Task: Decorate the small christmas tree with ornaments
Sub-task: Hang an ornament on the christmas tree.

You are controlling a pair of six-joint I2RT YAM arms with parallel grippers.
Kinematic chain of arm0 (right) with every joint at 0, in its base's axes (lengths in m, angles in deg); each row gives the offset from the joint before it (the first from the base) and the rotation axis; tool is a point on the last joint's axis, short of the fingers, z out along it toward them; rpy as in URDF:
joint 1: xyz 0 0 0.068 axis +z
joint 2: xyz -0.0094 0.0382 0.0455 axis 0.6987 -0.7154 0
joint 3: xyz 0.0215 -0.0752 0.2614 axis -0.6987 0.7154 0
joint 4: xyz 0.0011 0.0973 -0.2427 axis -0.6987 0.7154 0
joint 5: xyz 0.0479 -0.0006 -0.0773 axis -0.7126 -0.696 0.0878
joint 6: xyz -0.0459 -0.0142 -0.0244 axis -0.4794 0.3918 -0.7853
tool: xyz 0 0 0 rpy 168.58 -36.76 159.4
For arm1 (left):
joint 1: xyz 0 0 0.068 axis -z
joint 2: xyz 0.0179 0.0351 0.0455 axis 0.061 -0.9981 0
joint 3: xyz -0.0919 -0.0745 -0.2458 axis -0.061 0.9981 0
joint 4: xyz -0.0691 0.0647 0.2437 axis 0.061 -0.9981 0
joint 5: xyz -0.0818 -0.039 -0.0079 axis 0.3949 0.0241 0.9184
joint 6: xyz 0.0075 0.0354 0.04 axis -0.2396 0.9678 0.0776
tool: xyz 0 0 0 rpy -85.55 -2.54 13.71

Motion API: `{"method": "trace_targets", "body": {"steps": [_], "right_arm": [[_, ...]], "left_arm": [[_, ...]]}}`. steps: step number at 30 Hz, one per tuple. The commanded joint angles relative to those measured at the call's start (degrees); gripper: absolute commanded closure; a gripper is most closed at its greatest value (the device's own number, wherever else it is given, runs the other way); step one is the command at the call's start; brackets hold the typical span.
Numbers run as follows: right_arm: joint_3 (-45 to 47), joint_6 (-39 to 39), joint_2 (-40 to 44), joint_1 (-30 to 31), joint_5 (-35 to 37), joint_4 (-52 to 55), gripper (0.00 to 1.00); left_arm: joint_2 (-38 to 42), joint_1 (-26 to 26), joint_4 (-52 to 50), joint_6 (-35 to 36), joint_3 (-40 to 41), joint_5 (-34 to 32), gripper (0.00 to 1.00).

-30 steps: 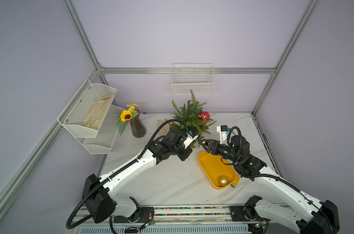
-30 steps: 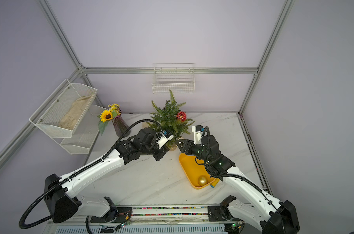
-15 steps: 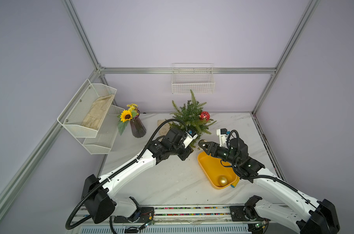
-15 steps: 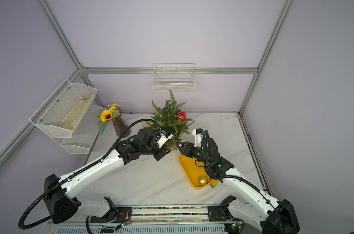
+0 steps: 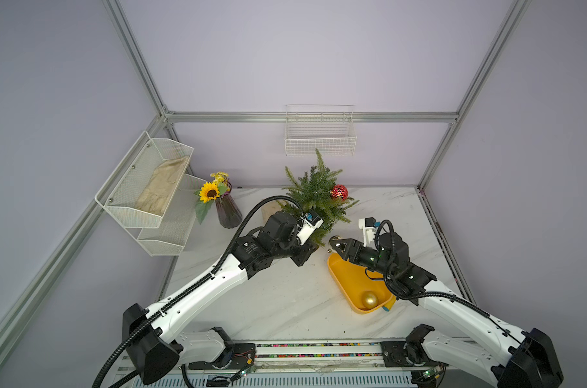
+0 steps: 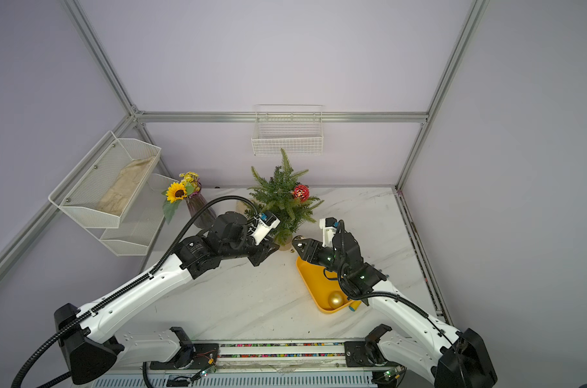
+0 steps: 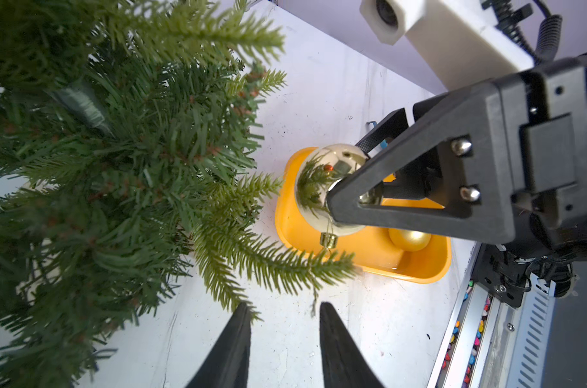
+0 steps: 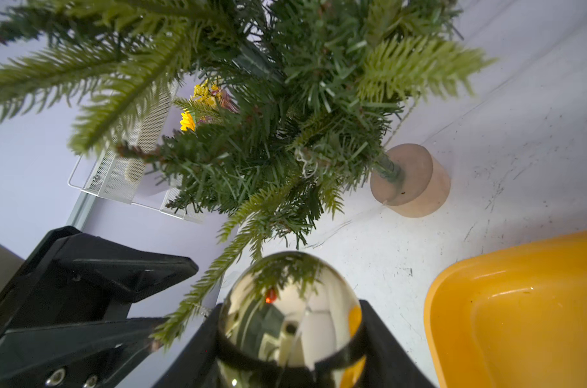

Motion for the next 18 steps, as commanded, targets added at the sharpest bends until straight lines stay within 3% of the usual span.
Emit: {"method": "trace_targets", "body": {"steps": [1,8,18], "right_arm": [[0.97,1.52,-0.13,0.23,0.32,-2.78,0.58],[0.72,1.07,0.49,0.23,0.85,-0.40,0.39],[-2.39,-1.04,2.85,0.23,1.81,11.58,0.32]], "left_arm": [[2.16,0.22,1.31,-0.97,2.90,0.25,0.64],[4.04,0.22,2.15,-1.25,4.22,-2.68,0.59],[8.58,0.22,5.07,-1.35,7.03,-7.51,0.55]]}}
